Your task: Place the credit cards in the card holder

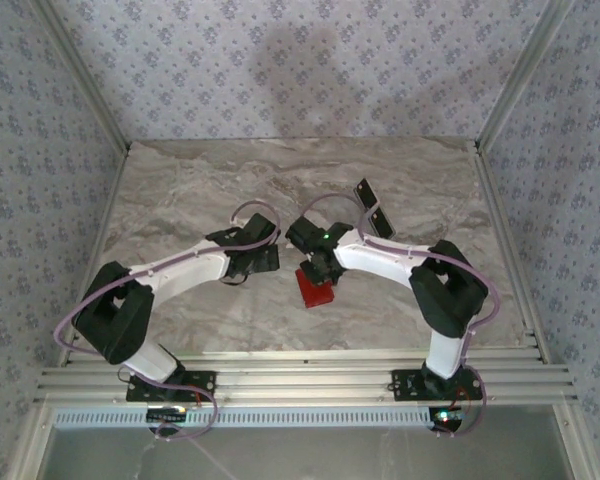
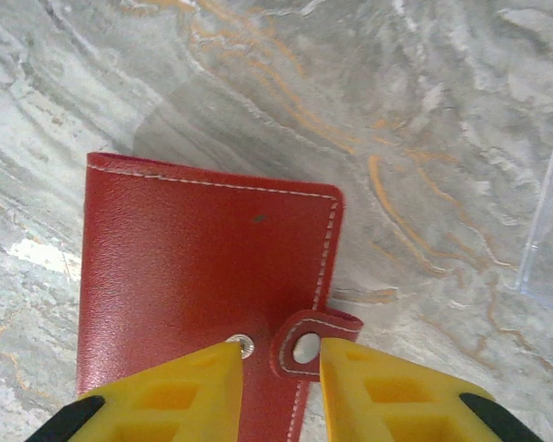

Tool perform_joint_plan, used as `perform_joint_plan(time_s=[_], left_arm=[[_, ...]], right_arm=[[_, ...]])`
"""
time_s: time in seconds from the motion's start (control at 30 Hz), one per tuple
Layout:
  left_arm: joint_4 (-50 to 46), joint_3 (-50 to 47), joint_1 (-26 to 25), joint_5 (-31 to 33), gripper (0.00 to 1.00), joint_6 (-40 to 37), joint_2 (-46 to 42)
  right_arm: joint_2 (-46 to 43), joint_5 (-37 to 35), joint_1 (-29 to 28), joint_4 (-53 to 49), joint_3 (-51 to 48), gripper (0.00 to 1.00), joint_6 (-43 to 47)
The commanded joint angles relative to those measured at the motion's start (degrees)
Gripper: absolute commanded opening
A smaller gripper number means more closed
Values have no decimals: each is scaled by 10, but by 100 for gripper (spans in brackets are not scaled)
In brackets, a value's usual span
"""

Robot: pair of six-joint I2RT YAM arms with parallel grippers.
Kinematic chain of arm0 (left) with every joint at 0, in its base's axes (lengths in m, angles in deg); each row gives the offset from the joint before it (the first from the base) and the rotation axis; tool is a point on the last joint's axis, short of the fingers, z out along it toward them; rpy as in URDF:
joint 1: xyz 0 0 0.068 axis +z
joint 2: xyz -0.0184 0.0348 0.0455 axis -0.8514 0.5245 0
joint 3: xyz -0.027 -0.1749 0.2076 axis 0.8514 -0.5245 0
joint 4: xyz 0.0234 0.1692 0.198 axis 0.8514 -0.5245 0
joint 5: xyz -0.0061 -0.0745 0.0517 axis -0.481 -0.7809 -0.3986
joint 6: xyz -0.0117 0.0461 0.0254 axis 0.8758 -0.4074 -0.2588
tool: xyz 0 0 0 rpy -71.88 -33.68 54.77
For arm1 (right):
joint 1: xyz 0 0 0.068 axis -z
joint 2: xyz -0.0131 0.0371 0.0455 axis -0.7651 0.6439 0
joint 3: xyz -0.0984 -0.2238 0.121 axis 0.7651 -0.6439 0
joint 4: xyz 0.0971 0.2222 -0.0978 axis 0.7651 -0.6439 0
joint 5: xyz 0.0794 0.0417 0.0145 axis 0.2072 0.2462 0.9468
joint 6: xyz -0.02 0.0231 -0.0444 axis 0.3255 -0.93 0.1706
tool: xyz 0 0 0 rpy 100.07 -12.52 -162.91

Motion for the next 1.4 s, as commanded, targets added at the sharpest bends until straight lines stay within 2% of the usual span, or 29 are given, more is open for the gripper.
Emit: perform_joint_plan(time_s=[0.0,0.37,0.57,1.03,1.37], left_arm=[[-15,-6,-5,1,100,8,-21],[-11,-9,-5,-3,100,10,-17],[-11,-11,-6,-3,100,8,-21],[11,-47,-19,-25,100,12,-31],[19,-39,-25,-30,100,11,-6]], right_arm=[[18,-20,-9,-22,19,31,8],[20,-42,-11,-30,20,18,11],[14,-43,-8,-33,19,1,10],[-28,83,19,21,-1,0,0],[-9,108,25,42,-15,0,8]])
